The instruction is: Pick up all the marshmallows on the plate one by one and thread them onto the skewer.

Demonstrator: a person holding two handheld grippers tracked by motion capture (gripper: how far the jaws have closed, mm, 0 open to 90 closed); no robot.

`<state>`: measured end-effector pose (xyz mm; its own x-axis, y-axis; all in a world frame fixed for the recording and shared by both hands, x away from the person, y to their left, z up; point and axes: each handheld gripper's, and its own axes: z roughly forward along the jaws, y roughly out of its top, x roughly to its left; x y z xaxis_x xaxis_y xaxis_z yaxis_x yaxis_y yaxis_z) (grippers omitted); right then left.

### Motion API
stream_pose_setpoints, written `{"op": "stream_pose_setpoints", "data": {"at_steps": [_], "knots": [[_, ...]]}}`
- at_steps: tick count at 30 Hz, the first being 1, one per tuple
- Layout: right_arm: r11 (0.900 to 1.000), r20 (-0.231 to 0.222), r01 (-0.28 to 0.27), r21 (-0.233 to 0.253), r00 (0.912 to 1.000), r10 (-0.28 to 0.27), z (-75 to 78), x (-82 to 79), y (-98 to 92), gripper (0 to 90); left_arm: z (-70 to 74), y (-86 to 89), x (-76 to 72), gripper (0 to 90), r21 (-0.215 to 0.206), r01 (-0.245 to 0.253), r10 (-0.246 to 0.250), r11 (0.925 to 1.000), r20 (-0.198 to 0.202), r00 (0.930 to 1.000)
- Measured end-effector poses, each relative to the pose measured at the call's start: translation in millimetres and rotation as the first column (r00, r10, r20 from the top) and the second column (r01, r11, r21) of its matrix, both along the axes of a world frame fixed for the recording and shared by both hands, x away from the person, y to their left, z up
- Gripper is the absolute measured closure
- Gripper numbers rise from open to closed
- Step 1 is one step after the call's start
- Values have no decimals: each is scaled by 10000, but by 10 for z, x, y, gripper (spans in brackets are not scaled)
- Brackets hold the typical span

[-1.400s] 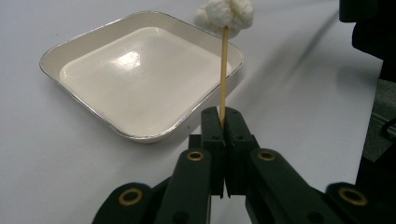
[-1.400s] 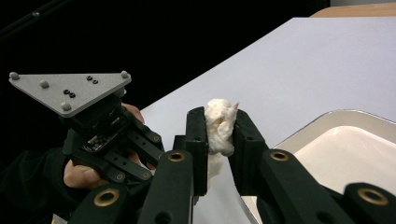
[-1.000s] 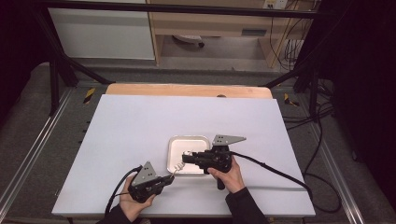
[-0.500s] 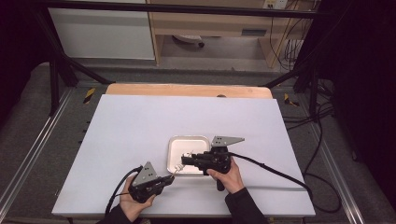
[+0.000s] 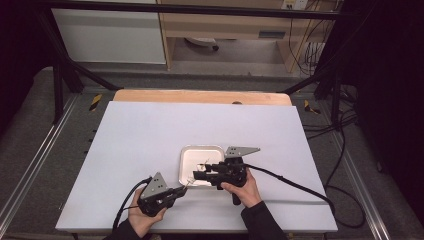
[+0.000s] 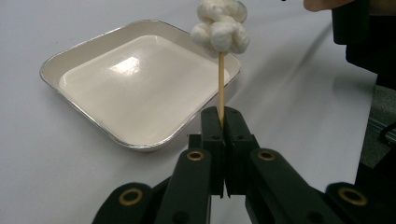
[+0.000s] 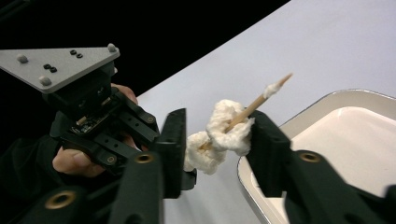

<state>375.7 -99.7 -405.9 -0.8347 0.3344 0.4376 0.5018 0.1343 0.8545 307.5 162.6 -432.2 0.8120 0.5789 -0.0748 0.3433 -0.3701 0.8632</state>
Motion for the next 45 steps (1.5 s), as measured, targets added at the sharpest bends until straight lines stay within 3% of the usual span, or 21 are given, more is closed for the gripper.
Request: {"op": "stream_pose_setpoints", "data": {"at_steps": [3, 12, 16, 20, 27, 32, 39, 44, 45], "knots": [[9998, 140, 190, -6, 9997, -190, 31, -3, -19, 439, 2, 18, 6, 885, -46, -117, 117, 9999, 5, 9999], [9894, 903, 876, -1154, 9929, -773, 59, -22, -85, 194, 19, 66, 21, 886, -191, -296, 295, 9994, -57, 9995], [9709, 1353, 1342, -1985, 9848, -1085, 37, -20, -155, 123, 23, 76, 28, 885, -194, -368, 367, 9991, -65, 9993], [9511, 1614, 1809, -2505, 9764, -1432, -10, -15, -256, 85, 23, 78, 37, 885, -162, -403, 401, 9991, -144, 9991], [9087, 1705, 2408, -3409, 9664, -1922, -110, 7, -497, 32, 33, 81, 49, 885, -89, -446, 443, 9990, -257, 9987], [8870, 1812, 2706, -3741, 9594, -2163, -180, 0, -689, 12, 49, 78, 60, 885, -71, -468, 466, 9989, -335, 9984], [8722, 1841, 2919, -3924, 9540, -2365, -281, -32, -960, 7, 90, 58, 107, 885, 109, -488, 492, 9988, -484, 9976], [8459, 1901, 3064, -4365, 9504, -2461, -347, -63, -1116, 8, 121, 41, 132, 885, 275, -498, 511, 9984, -515, 9974], [8444, 1922, 3081, -4384, 9498, -2468, -361, -69, -1144, 8, 127, 40, 139, 885, 308, -497, 513, 9983, -509, 9974]]}}
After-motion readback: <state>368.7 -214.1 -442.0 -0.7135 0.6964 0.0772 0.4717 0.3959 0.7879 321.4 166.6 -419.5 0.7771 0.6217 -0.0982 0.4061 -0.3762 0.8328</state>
